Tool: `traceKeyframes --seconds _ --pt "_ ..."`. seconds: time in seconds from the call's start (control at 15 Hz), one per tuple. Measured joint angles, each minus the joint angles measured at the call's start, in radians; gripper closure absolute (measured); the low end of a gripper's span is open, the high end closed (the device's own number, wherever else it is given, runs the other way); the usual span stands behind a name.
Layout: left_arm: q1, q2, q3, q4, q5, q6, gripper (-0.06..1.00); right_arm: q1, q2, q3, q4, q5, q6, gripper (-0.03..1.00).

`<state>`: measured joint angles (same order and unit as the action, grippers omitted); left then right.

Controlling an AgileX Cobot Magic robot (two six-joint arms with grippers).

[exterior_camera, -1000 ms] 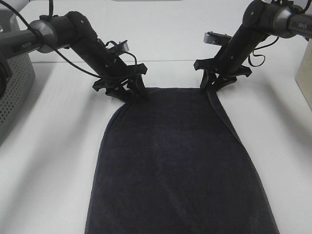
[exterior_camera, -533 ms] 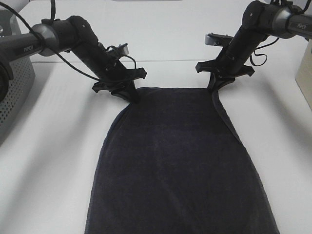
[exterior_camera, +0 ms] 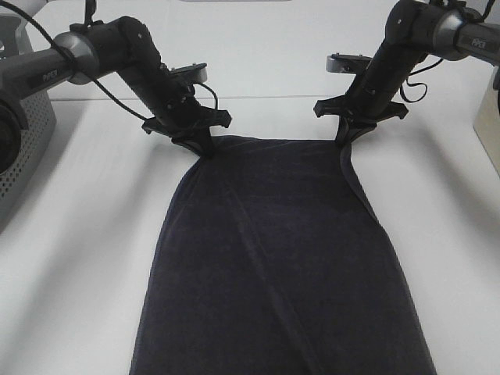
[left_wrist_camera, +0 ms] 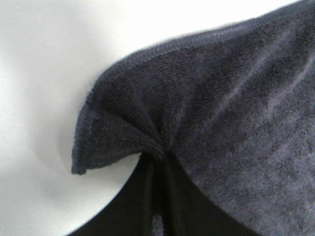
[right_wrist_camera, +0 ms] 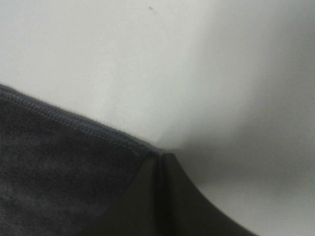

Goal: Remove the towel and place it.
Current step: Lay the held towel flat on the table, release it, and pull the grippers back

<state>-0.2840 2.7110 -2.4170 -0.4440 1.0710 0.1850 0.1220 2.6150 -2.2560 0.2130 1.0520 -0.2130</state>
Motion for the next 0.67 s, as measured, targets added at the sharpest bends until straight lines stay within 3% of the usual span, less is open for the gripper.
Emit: traceKeyframes --seconds 0.27,0.67 --pt "0.0 0.008 -0.089 0.045 -0.029 0.0 0.93 0.0 0.021 -0.14 0.056 -0.053 -0.033 0.96" --pt "0.006 0.008 -0.12 0.053 -0.199 0.014 0.93 0.0 0.022 -0.21 0.144 -0.202 -0.161 0.96"
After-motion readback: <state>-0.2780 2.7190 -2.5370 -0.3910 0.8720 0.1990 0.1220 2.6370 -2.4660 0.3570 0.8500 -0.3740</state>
